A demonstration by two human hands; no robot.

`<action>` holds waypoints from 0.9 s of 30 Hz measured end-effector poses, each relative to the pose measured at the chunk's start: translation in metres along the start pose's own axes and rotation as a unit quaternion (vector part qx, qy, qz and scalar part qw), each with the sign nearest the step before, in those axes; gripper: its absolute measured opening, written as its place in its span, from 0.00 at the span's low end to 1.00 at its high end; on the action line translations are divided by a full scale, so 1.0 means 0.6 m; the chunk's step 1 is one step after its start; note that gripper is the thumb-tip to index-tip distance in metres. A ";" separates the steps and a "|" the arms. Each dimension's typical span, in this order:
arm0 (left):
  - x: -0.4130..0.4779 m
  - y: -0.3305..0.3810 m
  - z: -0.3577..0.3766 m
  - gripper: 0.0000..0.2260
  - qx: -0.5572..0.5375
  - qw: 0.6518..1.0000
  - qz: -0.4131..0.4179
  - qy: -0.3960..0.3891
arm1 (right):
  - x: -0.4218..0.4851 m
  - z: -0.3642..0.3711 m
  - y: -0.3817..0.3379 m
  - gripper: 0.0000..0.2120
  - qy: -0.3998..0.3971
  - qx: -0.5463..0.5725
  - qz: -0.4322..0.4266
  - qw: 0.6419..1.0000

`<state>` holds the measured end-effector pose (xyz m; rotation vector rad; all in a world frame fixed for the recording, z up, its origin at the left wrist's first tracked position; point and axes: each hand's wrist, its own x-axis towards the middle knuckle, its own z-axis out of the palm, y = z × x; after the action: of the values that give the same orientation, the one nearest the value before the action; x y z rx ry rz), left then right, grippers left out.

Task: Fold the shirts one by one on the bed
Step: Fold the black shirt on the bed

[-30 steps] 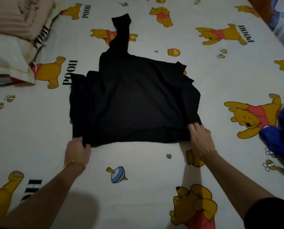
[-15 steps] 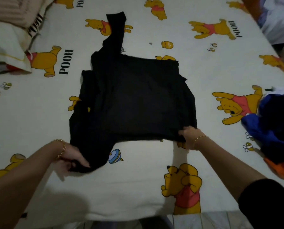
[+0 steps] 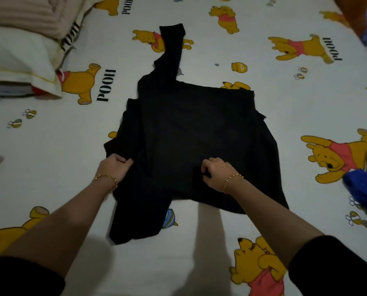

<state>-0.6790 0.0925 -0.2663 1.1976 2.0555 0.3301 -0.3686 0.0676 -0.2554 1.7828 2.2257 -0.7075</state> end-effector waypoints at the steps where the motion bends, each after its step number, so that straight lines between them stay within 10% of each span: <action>1: 0.009 0.006 0.004 0.18 -0.007 0.999 0.010 0.031 | 0.022 -0.008 -0.012 0.11 0.006 0.007 -0.006 1.000; 15: 0.148 -0.009 -0.061 0.25 0.150 0.955 0.022 0.255 | 0.311 -0.094 -0.168 0.12 0.110 0.041 -0.063 0.991; 18: 0.172 0.017 -0.058 0.13 0.061 0.965 0.143 0.209 | 0.363 -0.108 -0.200 0.13 0.122 0.019 -0.077 0.989; 23: 0.203 0.054 -0.015 0.17 0.074 0.992 0.084 0.048 | 0.428 -0.118 -0.219 0.17 0.097 0.007 -0.078 0.992; 27: 0.208 0.054 -0.019 0.08 -0.025 0.995 0.063 0.073 | 0.470 -0.122 -0.240 0.24 0.027 0.005 -0.058 0.998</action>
<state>-0.7039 0.2153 -0.2978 1.3085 2.0872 0.5404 -0.5673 0.3232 -0.2826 1.7064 2.3815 -0.7014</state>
